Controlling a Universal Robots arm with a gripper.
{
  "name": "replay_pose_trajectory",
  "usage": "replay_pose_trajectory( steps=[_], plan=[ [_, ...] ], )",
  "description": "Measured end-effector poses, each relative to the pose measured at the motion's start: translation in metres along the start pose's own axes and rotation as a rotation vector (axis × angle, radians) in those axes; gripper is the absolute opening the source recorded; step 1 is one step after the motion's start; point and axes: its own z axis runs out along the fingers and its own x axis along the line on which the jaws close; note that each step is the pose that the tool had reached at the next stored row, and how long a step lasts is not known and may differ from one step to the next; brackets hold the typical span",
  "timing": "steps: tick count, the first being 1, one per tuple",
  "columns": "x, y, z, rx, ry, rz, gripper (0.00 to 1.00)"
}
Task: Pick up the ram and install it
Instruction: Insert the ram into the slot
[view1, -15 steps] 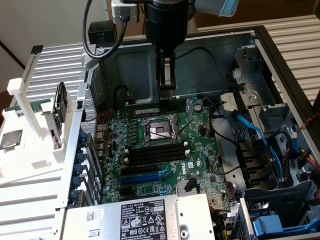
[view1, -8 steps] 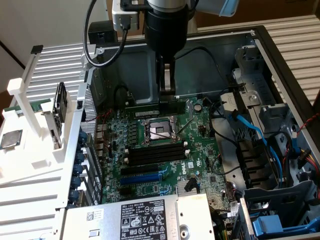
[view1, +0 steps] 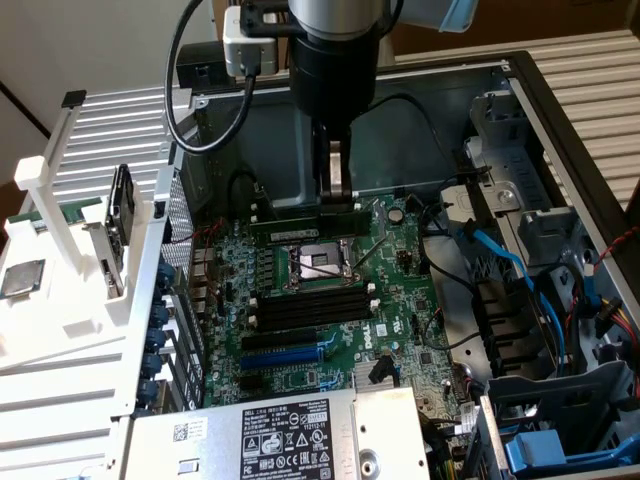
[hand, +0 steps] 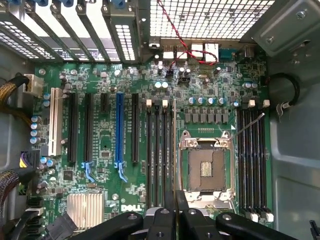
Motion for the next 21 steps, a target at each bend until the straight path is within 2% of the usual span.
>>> replay_pose_trajectory(
  steps=[8, 13, 19, 20, 21],
  plan=[
    [0.002, -0.0002, 0.0125, 0.0, -0.0027, 0.0, 0.13],
    [0.003, -0.0002, 0.0204, -0.0002, -0.0082, -0.001, 0.13],
    [0.006, 0.0001, 0.0238, -0.0005, -0.023, -0.002, 0.13],
    [0.007, 0.0002, 0.024, -0.0005, -0.0263, -0.002, 0.13],
    [0.012, 0.0002, 0.024, -0.0006, -0.0338, -0.003, 0.13]
  ],
)
